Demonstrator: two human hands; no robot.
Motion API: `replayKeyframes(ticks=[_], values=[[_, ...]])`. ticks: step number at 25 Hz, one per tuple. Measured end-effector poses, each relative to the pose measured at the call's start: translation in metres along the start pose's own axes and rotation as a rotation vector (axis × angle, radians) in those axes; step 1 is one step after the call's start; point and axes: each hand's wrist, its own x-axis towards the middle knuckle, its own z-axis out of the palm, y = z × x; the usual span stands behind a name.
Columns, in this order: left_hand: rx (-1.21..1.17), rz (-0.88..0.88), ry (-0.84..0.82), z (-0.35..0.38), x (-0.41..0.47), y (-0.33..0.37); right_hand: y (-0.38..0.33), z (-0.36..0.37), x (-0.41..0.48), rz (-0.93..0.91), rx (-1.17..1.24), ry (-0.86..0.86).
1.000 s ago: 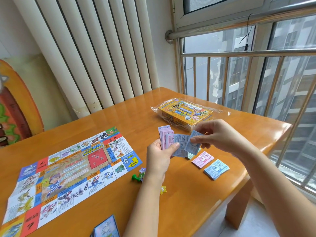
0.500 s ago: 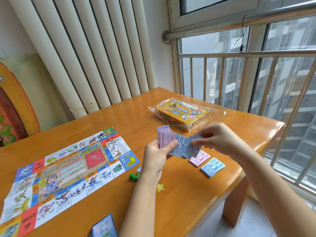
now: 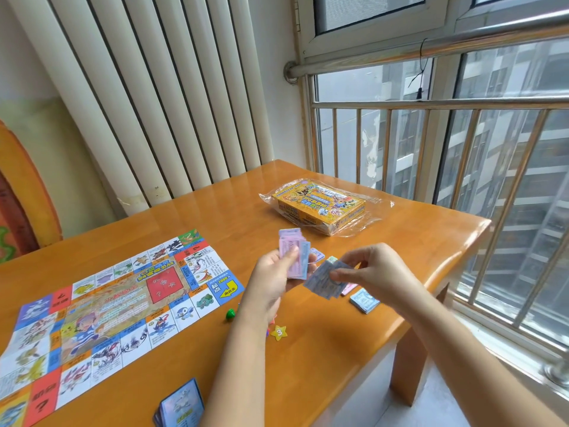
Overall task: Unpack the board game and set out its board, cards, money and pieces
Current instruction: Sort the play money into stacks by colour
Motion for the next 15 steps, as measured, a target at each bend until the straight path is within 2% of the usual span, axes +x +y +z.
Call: replayKeyframes(ticks=[5,10,15], values=[[-0.195,-0.113,0.138,-0.004,0.002,-0.002,0.012,0.035,-0.044,-0.040,0.152,0.189],[-0.374,-0.194,0.182,0.008,0.000,-0.009,0.015,0.054,-0.054,-0.069,0.032,0.153],[-0.362,-0.279,0.159,0.008,-0.003,-0.009,0.017,0.060,-0.059,-0.145,-0.045,0.143]])
